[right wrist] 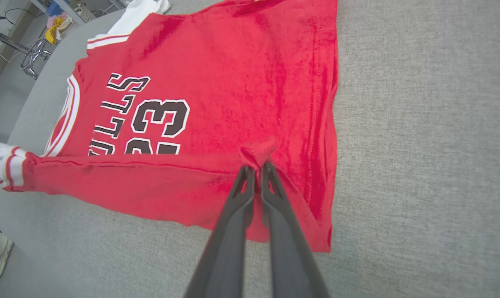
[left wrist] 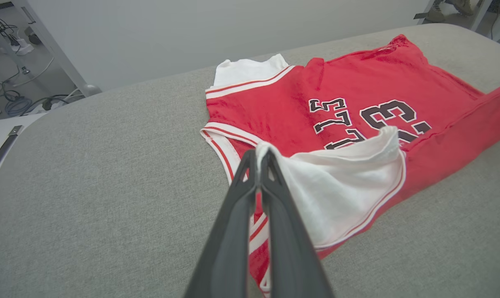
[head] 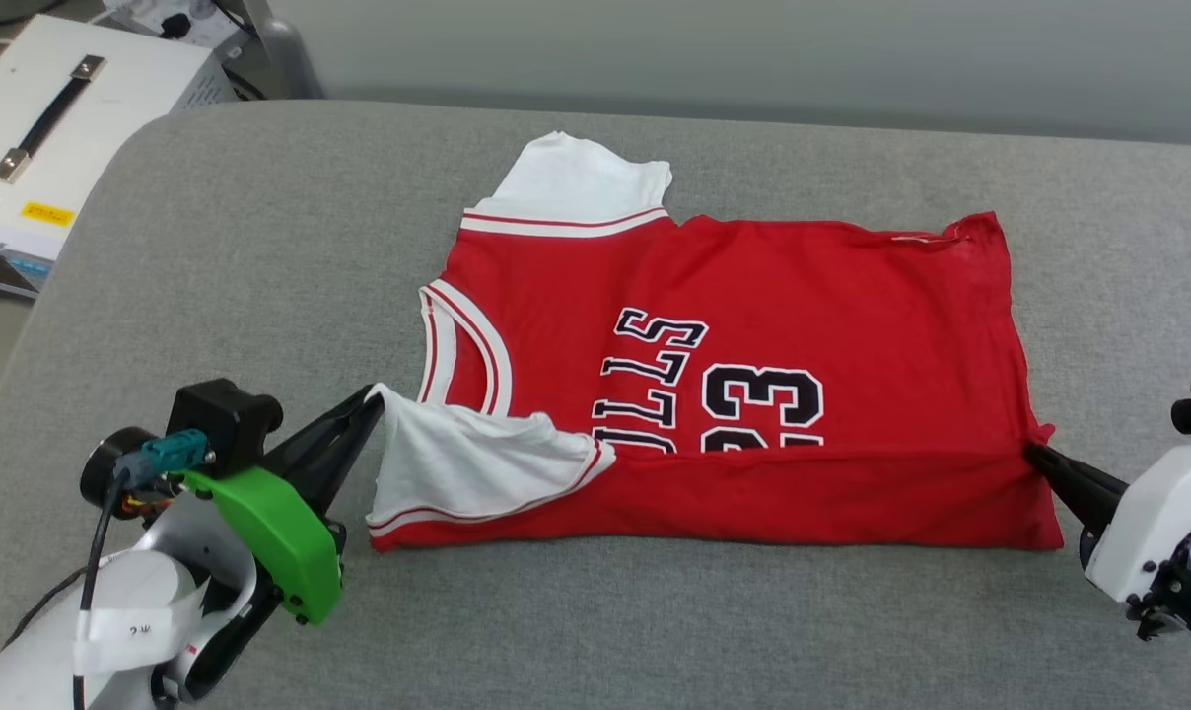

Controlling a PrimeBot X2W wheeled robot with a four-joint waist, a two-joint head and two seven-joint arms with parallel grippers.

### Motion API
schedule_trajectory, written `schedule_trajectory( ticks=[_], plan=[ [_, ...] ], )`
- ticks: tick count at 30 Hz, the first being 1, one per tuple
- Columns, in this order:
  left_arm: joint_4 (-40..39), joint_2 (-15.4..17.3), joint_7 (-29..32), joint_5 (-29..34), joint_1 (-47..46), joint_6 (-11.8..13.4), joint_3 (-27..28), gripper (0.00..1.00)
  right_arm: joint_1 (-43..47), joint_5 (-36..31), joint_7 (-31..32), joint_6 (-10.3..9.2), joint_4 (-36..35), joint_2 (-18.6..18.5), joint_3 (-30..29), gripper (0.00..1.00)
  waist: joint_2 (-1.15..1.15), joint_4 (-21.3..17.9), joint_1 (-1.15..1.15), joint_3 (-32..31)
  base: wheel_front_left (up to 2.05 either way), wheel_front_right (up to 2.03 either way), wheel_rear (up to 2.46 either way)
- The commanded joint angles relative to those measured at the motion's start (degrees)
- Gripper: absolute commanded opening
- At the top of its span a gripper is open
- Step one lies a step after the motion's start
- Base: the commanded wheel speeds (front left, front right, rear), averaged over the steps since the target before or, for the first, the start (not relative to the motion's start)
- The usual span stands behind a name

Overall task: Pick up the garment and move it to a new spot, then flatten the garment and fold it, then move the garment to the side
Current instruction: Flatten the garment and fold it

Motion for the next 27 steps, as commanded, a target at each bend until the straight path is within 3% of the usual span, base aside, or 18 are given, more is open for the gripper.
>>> schedule_trajectory(
  ticks=[1, 17, 18, 19, 20, 27],
  plan=[
    [1.07, -0.61, 0.23, 0.27, -1.87, -0.53, 0.18, 0.00, -1.60, -0.89, 0.69, -0.04, 0.20, 0.52, -0.18, 0.00, 0.00, -1.01, 0.00, 3.45, 0.00, 0.00, 0.00],
    [16.81, -6.58, 1.19, 0.81, -10.55, -4.35, -2.09, 0.00, -7.63, -4.49, 2.99, -0.04, 4.94, 2.61, 0.96, 0.00, 0.00, -1.47, 0.00, 7.26, 0.00, 0.00, 0.00],
    [17.91, -7.07, 1.25, 0.75, -10.91, -4.56, -2.34, 0.07, -7.81, -4.49, 2.99, -0.04, 5.32, 2.73, 1.02, 0.00, 0.00, -1.53, 0.00, 7.28, 0.00, 0.00, 0.00],
    [18.80, -7.43, 1.15, 0.87, -11.20, -4.64, -2.52, 0.91, -8.00, -4.52, 2.93, -0.04, 5.54, 2.80, 1.09, 0.37, 0.00, -1.58, 0.00, 7.29, 0.00, 0.00, 0.00],
    [19.89, -7.90, 1.01, 1.05, -11.53, -4.72, -2.76, 1.00, -8.24, -4.65, 2.64, -0.04, 5.66, 2.86, 1.27, 1.00, 0.00, -1.63, 0.00, 7.26, 0.00, 0.00, 0.00],
    [26.25, -11.19, -2.06, 0.11, -11.89, -3.73, -1.96, 1.00, -8.64, -5.08, -0.98, -0.04, 5.81, 2.57, 2.80, 1.00, 0.00, -1.54, 0.00, 4.87, 0.00, 0.00, 0.00]
  ],
)
